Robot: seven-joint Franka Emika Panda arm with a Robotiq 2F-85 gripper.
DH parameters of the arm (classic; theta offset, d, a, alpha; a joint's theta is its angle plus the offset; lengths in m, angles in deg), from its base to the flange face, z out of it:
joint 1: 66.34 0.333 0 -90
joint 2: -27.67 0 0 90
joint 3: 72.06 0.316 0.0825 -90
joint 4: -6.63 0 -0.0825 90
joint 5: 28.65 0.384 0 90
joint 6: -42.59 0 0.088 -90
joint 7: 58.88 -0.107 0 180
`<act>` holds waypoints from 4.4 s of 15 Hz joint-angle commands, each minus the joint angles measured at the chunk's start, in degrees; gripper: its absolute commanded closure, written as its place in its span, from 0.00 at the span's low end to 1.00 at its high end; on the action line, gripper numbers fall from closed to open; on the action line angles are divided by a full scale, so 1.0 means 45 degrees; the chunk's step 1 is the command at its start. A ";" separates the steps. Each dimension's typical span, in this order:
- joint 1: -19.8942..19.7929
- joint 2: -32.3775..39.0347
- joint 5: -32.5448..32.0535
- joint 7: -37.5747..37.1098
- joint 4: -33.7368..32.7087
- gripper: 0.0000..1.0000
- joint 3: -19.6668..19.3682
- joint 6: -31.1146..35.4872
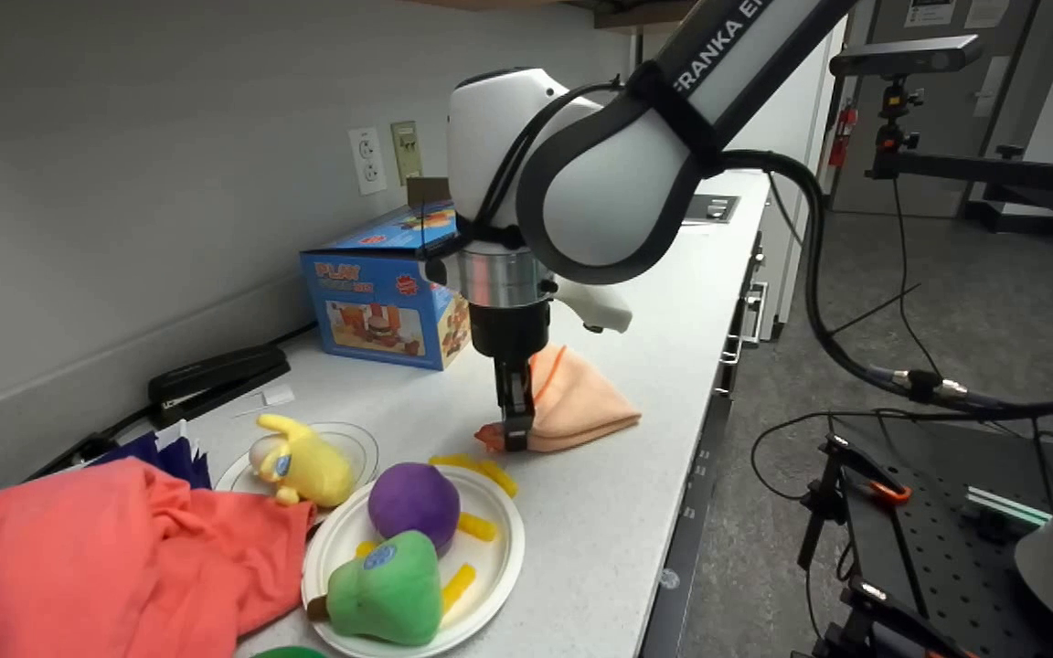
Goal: Fold the cloth on the counter
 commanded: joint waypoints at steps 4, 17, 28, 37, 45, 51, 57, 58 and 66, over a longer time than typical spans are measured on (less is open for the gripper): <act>-0.0608 -0.1516 0.0763 0.1290 0.0410 0.99 -0.0292 -0.1167; -0.1448 -0.2996 -0.0026 0.4727 0.0398 0.99 -0.3118 -0.2485; -0.1207 -0.1374 -0.0609 0.4793 0.0419 0.70 -0.2373 -0.0067; -0.1285 -0.1794 -0.0046 0.4681 0.0585 0.08 -0.2049 0.0338; -0.1440 -0.2899 -0.1162 0.3560 0.1607 0.00 -0.2802 0.0005; -0.2053 -0.2550 -0.2877 0.2145 0.2642 0.00 -0.3963 0.1127; -0.2331 -0.1970 -0.4620 0.0709 0.2569 0.03 -0.4535 0.1446; -0.2323 -0.1866 -0.4728 0.0583 0.2511 0.06 -0.4554 0.1473; -0.2372 -0.1187 -0.4292 0.0460 0.2217 0.62 -0.4448 0.2114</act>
